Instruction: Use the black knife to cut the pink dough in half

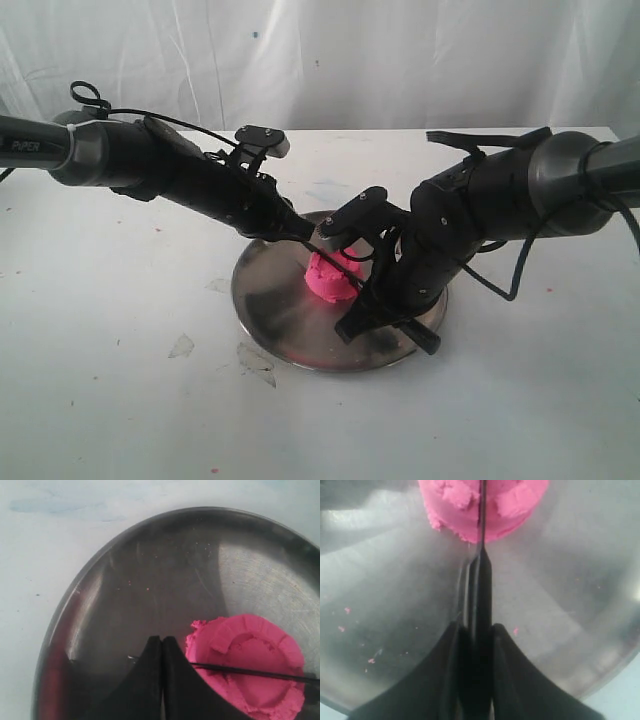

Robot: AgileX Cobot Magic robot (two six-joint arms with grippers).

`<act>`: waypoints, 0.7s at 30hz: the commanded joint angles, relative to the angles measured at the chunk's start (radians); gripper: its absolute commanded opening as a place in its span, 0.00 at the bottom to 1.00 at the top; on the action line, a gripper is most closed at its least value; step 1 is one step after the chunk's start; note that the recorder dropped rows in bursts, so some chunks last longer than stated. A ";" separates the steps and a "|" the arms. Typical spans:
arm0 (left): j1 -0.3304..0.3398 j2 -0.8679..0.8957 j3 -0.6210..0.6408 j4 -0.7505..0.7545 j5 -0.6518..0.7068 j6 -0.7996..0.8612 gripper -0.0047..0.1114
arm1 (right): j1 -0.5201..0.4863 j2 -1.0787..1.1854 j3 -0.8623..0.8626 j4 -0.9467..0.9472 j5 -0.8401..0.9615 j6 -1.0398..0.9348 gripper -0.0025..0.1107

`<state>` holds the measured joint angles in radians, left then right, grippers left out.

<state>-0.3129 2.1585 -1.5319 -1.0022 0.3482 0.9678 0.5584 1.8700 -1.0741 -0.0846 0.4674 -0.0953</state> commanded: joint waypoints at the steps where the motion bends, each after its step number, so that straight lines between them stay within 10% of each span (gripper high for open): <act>1: -0.001 -0.002 -0.006 -0.003 0.016 -0.021 0.04 | -0.001 -0.001 -0.006 -0.001 -0.010 0.003 0.02; 21: -0.003 -0.002 -0.006 -0.015 0.011 -0.021 0.04 | -0.001 -0.001 -0.006 -0.001 -0.012 0.003 0.02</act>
<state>-0.3129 2.1575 -1.5319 -0.9997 0.3456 0.9538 0.5584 1.8700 -1.0741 -0.0846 0.4636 -0.0953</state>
